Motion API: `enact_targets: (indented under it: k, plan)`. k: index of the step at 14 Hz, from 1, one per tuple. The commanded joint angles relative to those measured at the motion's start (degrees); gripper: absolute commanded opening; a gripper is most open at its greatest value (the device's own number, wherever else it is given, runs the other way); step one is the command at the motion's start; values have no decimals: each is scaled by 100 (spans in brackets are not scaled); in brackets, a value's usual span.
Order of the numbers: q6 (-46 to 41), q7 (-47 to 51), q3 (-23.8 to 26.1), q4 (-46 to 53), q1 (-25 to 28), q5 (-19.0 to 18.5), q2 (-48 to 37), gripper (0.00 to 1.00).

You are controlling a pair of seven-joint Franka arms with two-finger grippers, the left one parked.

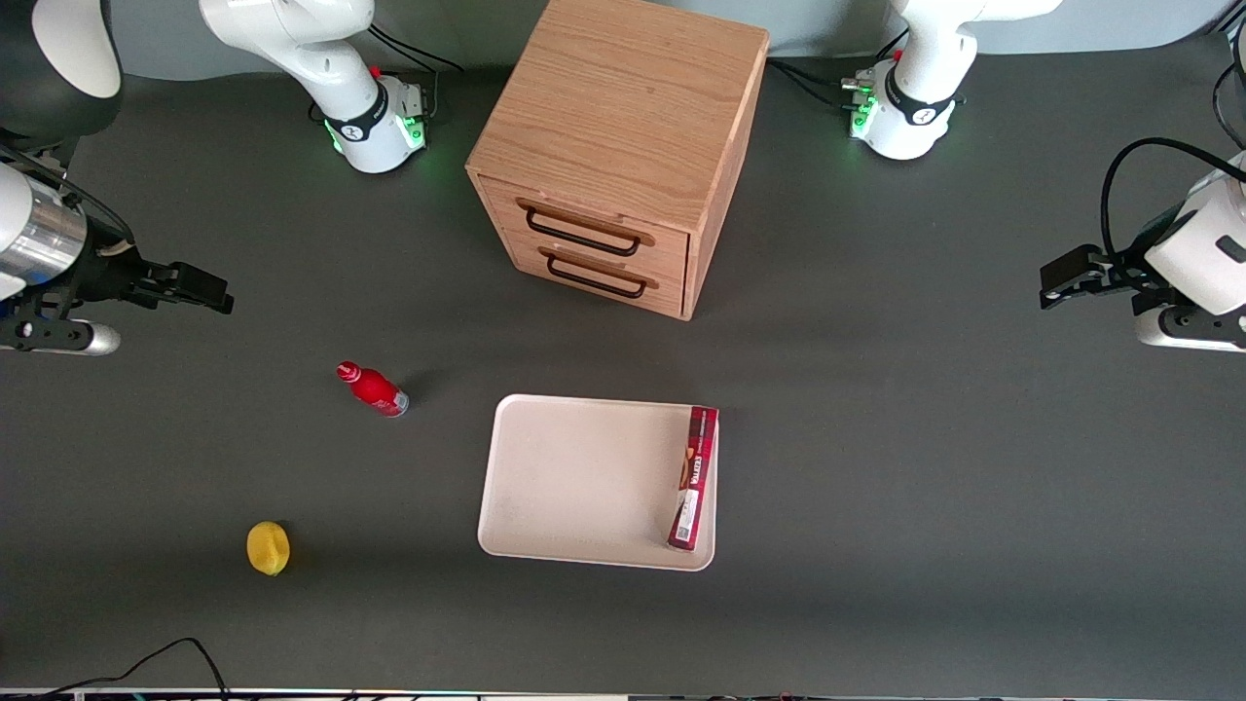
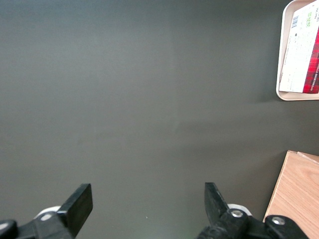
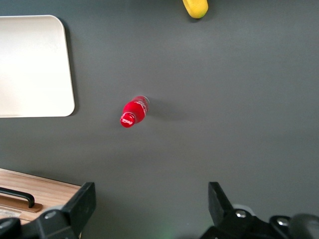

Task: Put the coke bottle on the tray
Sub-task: 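Move the open right gripper toward the red Coca-Cola bottle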

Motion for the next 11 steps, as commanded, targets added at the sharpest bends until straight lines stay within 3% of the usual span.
enact_targets:
  k: [1,7,11]
  plan:
    - [-126,-93,-73,45,122,118,9,100]
    - [-311,-31,-72,143,69,135,132,100]
    - [933,-84,16,-840,51,346,132,100]
